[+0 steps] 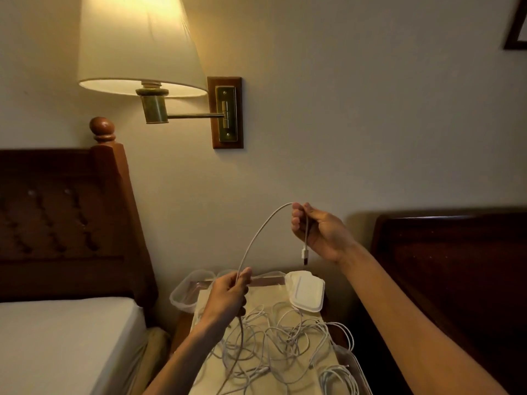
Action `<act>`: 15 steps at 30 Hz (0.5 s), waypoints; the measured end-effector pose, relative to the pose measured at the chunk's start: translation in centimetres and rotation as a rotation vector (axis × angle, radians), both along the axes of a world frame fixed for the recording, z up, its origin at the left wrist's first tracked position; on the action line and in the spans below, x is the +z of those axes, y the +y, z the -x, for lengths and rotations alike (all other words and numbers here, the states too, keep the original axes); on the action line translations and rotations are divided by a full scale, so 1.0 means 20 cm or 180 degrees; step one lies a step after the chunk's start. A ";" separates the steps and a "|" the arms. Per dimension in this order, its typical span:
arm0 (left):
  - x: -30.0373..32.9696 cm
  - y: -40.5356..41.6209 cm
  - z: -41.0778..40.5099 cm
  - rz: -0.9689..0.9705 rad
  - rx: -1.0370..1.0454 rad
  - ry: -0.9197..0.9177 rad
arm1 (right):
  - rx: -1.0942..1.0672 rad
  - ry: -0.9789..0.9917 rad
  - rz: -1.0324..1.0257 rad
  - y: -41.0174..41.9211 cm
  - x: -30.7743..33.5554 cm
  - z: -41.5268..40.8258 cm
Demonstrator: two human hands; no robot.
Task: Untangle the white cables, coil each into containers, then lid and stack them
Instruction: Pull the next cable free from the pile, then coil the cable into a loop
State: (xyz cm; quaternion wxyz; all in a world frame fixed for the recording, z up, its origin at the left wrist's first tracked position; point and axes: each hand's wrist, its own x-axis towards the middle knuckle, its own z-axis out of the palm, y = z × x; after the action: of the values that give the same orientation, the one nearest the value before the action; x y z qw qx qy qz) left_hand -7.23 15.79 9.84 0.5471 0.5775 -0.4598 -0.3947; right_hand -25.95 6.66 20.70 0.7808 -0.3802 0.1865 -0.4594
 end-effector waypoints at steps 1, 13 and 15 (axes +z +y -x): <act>0.01 0.00 -0.01 0.0073 -0.0015 0.0089 | -0.0088 0.0027 0.0012 -0.01 0.01 0.01; 0.43 -0.14 -0.08 0.0043 -0.0474 -0.3325 | -0.0381 0.0561 0.0922 -0.03 0.17 -0.03; 0.56 -0.08 -0.01 0.0053 -0.1192 -0.3965 | -0.0483 0.1027 0.1290 -0.01 0.21 -0.06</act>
State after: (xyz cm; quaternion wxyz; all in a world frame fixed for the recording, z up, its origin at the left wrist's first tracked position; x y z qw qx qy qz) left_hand -7.07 14.13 21.11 0.1044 0.6040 -0.7869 -0.0711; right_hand -24.79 6.51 24.97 0.6123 -0.5820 0.2407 -0.4780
